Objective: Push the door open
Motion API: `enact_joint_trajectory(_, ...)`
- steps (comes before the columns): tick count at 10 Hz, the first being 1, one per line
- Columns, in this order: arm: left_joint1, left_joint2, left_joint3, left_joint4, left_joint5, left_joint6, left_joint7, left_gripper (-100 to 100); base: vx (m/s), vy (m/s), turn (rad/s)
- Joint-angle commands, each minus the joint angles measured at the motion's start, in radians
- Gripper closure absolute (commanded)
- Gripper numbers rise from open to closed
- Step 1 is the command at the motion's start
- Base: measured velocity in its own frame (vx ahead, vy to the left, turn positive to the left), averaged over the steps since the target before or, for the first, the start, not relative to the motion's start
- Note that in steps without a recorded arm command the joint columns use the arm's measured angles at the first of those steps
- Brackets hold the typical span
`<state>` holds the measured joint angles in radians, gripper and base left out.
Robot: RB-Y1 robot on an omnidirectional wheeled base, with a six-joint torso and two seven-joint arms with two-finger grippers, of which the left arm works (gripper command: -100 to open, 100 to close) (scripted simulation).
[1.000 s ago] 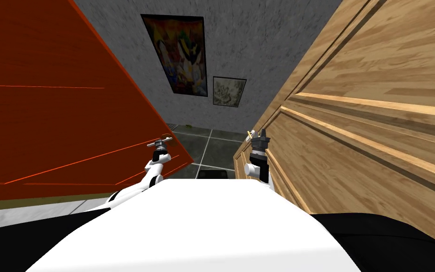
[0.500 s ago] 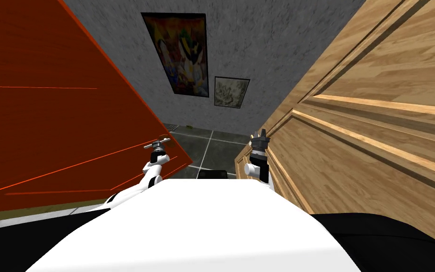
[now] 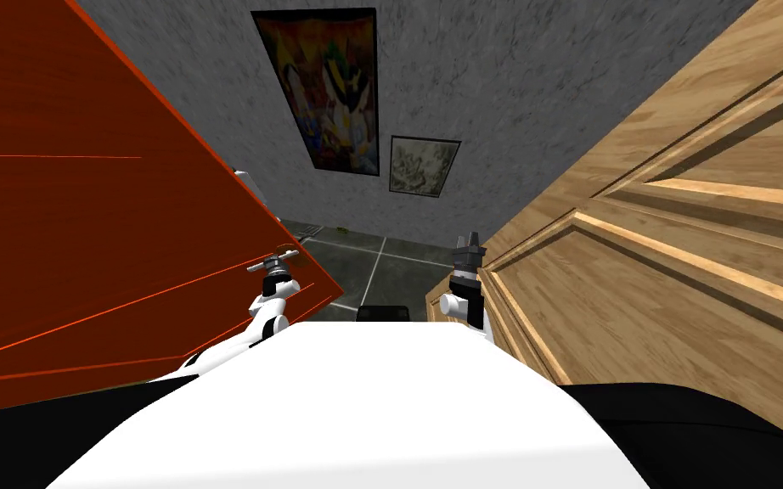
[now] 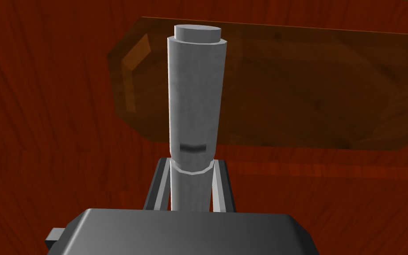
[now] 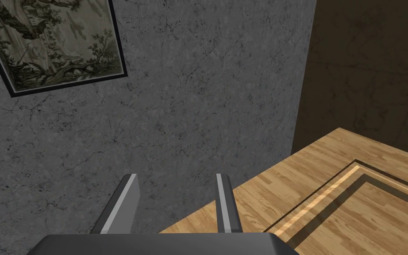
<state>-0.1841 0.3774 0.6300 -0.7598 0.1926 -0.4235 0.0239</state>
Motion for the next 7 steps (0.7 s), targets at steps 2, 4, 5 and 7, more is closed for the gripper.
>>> enact_joint_trajectory(2, 0.011, 0.002, 0.032, -0.015, 0.007, 0.007, -0.012, 100, 0.18, 0.018, 0.046)
enact_joint_trajectory(4, 0.017, -0.003, 0.034, -0.021, 0.008, 0.011, -0.013, 100, 0.138, 0.005, 0.04)
enact_joint_trajectory(5, 0.021, 0.001, 0.052, -0.019, 0.012, 0.009, -0.018, 100, 0.103, 0.023, 0.034)
enact_joint_trajectory(7, 0.024, 0.004, 0.067, -0.017, 0.015, 0.009, -0.023, 100, 0.174, 0.026, 0.04)
